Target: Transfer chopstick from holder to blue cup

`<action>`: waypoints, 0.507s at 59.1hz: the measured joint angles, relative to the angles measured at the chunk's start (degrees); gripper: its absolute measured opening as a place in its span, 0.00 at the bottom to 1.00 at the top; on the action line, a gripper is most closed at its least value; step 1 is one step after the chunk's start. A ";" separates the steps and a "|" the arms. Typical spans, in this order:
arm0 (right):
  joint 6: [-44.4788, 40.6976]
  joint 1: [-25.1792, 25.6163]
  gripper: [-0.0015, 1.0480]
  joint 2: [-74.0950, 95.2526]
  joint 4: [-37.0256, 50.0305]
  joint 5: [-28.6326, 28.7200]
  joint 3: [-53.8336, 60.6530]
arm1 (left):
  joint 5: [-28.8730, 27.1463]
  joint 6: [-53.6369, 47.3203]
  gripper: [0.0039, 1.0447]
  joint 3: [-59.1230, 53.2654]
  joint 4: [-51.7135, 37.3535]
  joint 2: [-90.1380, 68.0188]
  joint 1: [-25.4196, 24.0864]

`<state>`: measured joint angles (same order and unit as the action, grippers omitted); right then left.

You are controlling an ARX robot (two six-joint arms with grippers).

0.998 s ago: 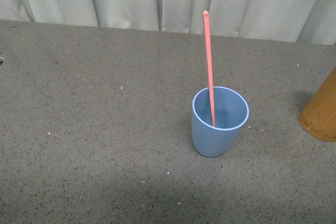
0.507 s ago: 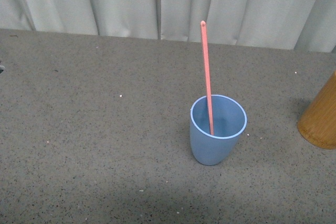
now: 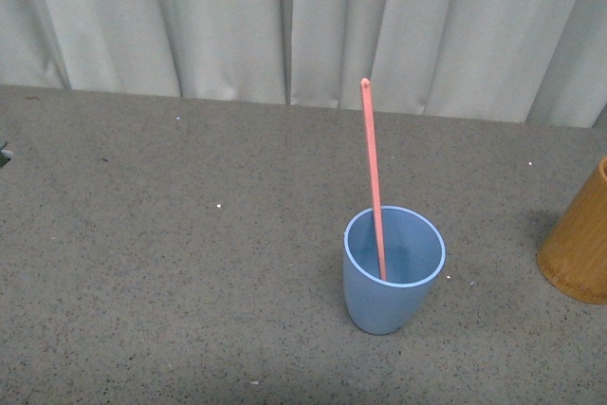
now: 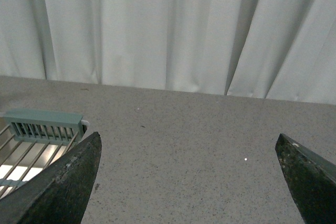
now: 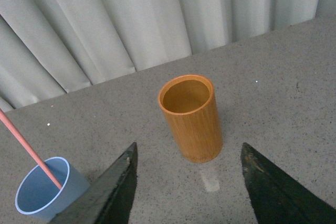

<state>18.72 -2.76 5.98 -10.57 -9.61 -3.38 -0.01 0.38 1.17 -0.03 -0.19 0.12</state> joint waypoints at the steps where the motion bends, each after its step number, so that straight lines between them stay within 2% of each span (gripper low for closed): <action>1: 0.13 0.00 0.64 0.00 0.00 0.00 0.00 | -0.02 0.00 0.94 0.00 0.00 0.00 0.00; 12: 0.87 -0.02 0.93 0.00 0.00 0.00 0.00 | 0.00 0.00 0.94 0.00 0.00 0.00 0.00; 17: 0.90 -0.02 0.90 0.02 0.00 0.00 0.00 | 0.00 0.00 0.94 0.00 0.00 0.00 0.00; 30: 0.96 -0.02 0.91 0.02 0.00 0.00 0.00 | 0.00 0.00 0.94 0.00 0.00 0.00 0.00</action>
<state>19.68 -2.79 6.00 -10.57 -9.61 -3.38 -0.01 0.38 1.17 -0.03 -0.19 0.12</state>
